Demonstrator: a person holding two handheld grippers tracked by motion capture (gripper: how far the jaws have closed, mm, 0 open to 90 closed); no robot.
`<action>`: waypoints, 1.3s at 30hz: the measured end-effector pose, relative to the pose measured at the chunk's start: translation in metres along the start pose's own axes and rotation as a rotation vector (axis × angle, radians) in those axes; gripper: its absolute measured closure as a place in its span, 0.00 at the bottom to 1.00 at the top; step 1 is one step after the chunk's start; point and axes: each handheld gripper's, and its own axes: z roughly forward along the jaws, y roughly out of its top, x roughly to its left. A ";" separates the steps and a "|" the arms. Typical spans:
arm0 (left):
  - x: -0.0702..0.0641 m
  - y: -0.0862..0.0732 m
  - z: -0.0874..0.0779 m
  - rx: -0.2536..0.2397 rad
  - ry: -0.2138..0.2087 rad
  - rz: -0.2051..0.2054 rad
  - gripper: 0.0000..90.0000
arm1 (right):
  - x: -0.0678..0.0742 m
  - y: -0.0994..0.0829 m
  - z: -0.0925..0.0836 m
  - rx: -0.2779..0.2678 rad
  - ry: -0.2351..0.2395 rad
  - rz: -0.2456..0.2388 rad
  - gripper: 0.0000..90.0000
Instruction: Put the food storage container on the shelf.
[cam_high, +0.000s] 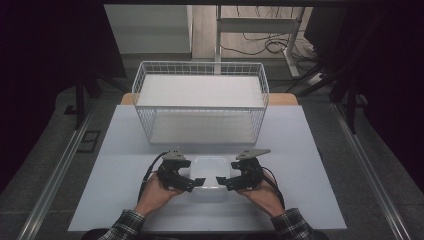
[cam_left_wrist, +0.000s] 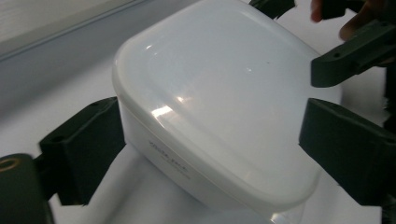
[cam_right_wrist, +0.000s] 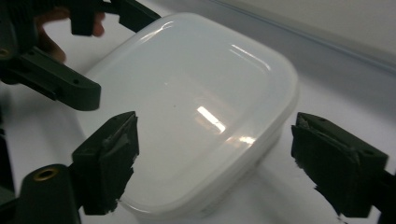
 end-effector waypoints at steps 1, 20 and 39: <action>-0.002 -0.001 -0.001 0.001 0.010 0.010 0.11 | 0.000 0.000 0.000 0.010 0.015 0.014 0.22; -0.018 -0.020 -0.035 -0.078 0.049 -0.090 0.88 | 0.010 -0.013 -0.041 -0.067 -0.020 0.124 0.87; -0.014 -0.006 -0.040 -0.144 0.097 -0.051 0.88 | 0.011 0.001 -0.043 -0.147 -0.079 0.043 0.87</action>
